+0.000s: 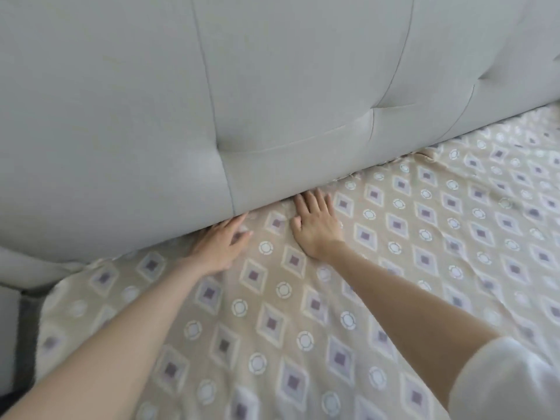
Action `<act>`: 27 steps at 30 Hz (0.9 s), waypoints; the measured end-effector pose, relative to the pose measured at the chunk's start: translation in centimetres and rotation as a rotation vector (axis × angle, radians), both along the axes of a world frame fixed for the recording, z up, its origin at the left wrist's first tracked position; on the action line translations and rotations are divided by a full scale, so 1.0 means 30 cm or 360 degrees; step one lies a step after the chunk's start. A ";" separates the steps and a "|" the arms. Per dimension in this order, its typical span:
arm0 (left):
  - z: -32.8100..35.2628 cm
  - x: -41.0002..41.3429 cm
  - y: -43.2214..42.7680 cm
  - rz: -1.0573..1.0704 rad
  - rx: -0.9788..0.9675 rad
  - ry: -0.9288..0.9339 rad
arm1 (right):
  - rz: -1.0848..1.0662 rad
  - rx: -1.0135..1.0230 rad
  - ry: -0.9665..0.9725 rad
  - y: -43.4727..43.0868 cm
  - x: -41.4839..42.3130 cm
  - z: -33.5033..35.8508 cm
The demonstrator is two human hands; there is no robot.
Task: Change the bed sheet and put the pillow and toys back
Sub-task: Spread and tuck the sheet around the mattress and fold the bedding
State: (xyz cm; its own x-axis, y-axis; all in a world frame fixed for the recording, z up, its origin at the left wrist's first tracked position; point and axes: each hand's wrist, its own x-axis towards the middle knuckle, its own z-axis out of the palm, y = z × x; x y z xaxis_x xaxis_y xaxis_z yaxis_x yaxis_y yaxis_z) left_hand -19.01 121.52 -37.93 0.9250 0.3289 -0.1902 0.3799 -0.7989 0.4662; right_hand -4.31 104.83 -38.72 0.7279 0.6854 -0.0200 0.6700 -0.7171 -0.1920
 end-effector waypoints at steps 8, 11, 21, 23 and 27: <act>-0.007 -0.270 0.155 0.0141 0.0001 0.0042 | 0.0320 0.0031 0.0064 0.256 -0.391 0.008; -0.010 -0.406 0.227 0.0212 -0.0020 -0.0009 | 0.0389 0.0050 0.0116 0.337 -0.525 -0.001; 0.002 -0.717 0.324 0.0277 0.0251 -0.0017 | 0.0417 0.0023 0.0006 0.453 -0.678 0.013; 0.006 -0.721 0.317 0.0345 0.0177 -0.0010 | 0.0473 0.0026 0.0004 0.454 -0.677 0.018; 0.013 -0.684 0.317 0.0396 0.0316 0.0104 | 0.0537 0.0040 0.0002 0.491 -0.715 0.018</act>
State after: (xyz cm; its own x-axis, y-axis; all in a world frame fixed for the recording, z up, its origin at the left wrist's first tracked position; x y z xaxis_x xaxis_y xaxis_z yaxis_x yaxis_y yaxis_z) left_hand -39.53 131.02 -37.55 0.7997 0.5798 -0.1563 0.5988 -0.7508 0.2787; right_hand -25.77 119.55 -38.17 0.4598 0.8880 -0.0009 0.8686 -0.4500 -0.2076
